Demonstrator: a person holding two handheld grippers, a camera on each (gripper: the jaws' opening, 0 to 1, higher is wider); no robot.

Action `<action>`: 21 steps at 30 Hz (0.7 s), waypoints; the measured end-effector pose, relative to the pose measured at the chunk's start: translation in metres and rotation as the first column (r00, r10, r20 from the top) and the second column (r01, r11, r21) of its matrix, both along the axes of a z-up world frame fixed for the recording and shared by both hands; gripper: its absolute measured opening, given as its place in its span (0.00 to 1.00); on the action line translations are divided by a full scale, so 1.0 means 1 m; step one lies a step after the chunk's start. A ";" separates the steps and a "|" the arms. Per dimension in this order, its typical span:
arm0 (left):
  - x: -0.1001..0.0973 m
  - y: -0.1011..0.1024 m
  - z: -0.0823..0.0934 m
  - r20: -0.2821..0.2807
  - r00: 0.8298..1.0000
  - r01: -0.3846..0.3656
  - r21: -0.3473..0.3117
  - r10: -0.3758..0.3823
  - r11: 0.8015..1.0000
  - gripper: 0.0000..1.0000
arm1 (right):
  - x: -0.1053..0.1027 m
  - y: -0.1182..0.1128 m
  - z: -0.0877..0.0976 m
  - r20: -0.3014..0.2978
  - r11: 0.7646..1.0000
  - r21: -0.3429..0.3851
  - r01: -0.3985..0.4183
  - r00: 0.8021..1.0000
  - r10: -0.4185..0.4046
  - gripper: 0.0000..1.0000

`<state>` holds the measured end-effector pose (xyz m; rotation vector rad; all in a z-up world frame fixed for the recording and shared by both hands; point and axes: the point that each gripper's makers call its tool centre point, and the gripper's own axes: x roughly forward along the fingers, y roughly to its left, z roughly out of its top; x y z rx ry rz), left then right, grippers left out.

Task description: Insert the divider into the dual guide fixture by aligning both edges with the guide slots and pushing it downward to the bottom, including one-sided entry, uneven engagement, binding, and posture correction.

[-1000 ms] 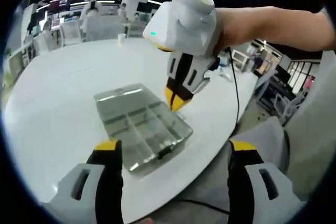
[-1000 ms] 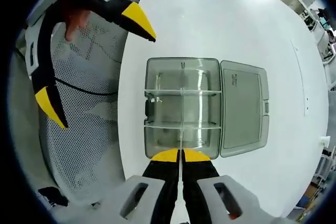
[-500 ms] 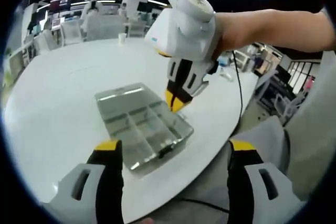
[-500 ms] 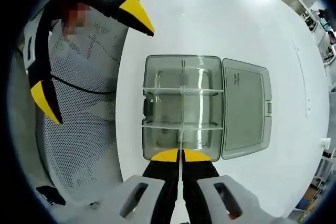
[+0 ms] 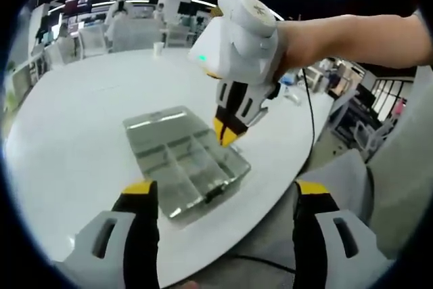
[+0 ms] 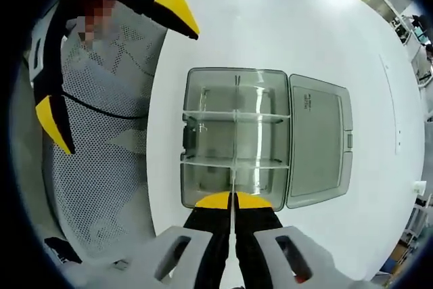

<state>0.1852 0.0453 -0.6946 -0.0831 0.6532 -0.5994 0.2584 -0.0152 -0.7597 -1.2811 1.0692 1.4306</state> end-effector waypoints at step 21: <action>0.000 0.002 -0.001 -0.006 1.000 -0.001 0.003 0.001 1.000 0.80 | -0.001 0.001 -0.012 -0.012 1.000 0.003 0.002 1.000 -0.002 0.00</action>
